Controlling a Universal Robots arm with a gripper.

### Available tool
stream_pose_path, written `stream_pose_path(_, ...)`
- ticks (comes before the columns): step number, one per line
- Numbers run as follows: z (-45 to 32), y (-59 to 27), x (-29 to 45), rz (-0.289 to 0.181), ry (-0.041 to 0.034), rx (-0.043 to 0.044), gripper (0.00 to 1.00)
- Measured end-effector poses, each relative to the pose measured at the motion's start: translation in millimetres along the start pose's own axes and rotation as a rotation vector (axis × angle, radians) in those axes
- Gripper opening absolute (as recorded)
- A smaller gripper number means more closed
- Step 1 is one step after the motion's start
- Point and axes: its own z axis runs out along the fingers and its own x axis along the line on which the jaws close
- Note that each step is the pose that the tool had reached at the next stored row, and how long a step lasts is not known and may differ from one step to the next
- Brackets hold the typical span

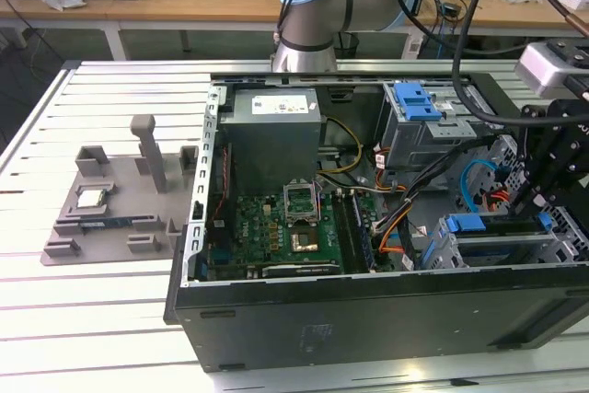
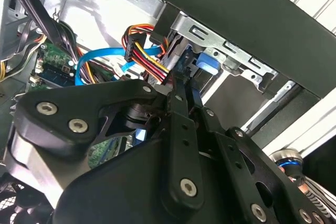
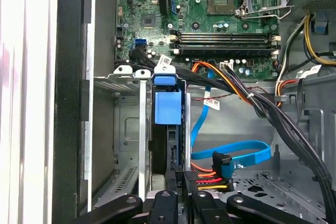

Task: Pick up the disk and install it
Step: 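Insert the first disk wire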

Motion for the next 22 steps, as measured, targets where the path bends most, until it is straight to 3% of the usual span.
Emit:
stream_pose_path(15,3.4,2.4,0.7,0.0,0.0001,0.0021,0.17)
stream_pose_path(18,3.4,-0.8,0.6,0.0,-0.0002,0.0023,0.17)
stream_pose_path(22,0.9,1.4,0.7,0.0,-0.0021,0.0031,0.17)
